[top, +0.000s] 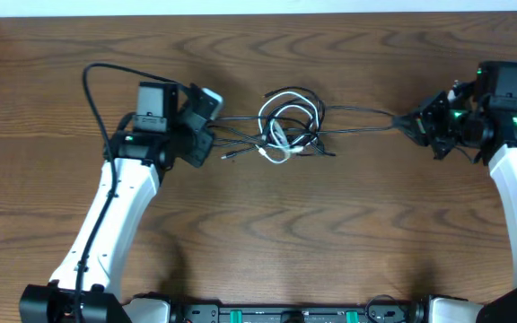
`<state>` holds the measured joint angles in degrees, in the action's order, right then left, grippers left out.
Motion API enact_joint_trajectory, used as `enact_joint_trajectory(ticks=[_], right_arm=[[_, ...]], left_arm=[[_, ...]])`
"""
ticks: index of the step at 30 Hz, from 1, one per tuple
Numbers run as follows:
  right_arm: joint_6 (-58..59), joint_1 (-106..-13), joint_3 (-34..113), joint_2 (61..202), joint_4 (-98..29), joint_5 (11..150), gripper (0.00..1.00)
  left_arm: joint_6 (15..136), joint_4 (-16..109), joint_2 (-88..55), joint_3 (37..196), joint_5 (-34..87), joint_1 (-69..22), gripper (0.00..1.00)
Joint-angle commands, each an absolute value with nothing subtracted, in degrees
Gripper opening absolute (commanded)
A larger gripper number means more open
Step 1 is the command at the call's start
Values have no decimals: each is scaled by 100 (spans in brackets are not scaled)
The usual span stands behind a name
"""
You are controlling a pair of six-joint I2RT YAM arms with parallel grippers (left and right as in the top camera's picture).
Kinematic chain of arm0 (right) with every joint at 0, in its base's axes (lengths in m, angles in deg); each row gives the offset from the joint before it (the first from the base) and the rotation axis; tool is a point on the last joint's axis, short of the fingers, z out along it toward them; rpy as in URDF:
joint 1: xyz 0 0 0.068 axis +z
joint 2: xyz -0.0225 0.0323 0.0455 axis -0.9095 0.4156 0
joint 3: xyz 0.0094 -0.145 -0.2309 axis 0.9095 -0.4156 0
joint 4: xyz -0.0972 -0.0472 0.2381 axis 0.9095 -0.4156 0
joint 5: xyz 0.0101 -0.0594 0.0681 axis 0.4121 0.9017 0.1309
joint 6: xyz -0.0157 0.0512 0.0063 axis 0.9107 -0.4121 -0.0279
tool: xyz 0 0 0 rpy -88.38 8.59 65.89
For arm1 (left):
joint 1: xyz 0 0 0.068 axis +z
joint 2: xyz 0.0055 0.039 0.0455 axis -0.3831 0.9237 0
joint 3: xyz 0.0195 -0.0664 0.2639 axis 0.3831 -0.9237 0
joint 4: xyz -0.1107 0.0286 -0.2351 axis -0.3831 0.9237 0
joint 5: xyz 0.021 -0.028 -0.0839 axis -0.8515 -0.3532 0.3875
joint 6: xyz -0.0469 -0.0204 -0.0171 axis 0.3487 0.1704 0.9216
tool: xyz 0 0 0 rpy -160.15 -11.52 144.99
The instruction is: Untangle cables
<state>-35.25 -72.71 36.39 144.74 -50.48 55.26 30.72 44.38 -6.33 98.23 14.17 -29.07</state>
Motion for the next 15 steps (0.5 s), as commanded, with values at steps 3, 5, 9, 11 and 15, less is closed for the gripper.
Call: enact_joint_trajectory(ticks=[3, 5, 9, 11, 15], right_arm=[[-3147, -7704, 3696, 14423, -5135, 5717, 1], [-3046, -7841, 3696, 14423, -5175, 5719, 1], [-2998, -7972, 3696, 14423, -5273, 5714, 1], [-2998, -7942, 3696, 14423, -5304, 5714, 1], [-2716, -7739, 3696, 14423, -5321, 5714, 1]], left_arm=[[3431, 4471, -696, 9869, 1054, -2440, 8], [3457, 4473, -696, 9869, 1049, -2321, 8], [3857, 4462, -696, 9869, 1189, -2206, 8], [3855, 4449, -696, 9869, 1609, -2206, 7], [3853, 4294, -696, 9869, 3185, -2212, 8]])
